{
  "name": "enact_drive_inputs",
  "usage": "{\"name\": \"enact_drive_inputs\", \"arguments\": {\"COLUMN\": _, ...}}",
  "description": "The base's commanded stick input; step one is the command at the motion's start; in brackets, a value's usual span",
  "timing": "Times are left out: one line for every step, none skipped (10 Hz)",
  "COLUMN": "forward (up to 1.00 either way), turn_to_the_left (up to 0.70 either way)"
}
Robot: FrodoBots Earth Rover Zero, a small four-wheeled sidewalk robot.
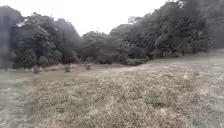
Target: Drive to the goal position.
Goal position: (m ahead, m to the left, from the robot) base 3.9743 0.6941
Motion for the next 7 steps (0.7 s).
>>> {"name": "enact_drive_inputs", "arguments": {"forward": 0.45, "turn_to_the_left": 0.00}}
{"name": "enact_drive_inputs", "arguments": {"forward": 0.45, "turn_to_the_left": 0.00}}
{"name": "enact_drive_inputs", "arguments": {"forward": 0.45, "turn_to_the_left": 0.10}}
{"name": "enact_drive_inputs", "arguments": {"forward": 0.45, "turn_to_the_left": 0.17}}
{"name": "enact_drive_inputs", "arguments": {"forward": 0.45, "turn_to_the_left": 0.23}}
{"name": "enact_drive_inputs", "arguments": {"forward": 0.45, "turn_to_the_left": 0.27}}
{"name": "enact_drive_inputs", "arguments": {"forward": 0.45, "turn_to_the_left": 0.27}}
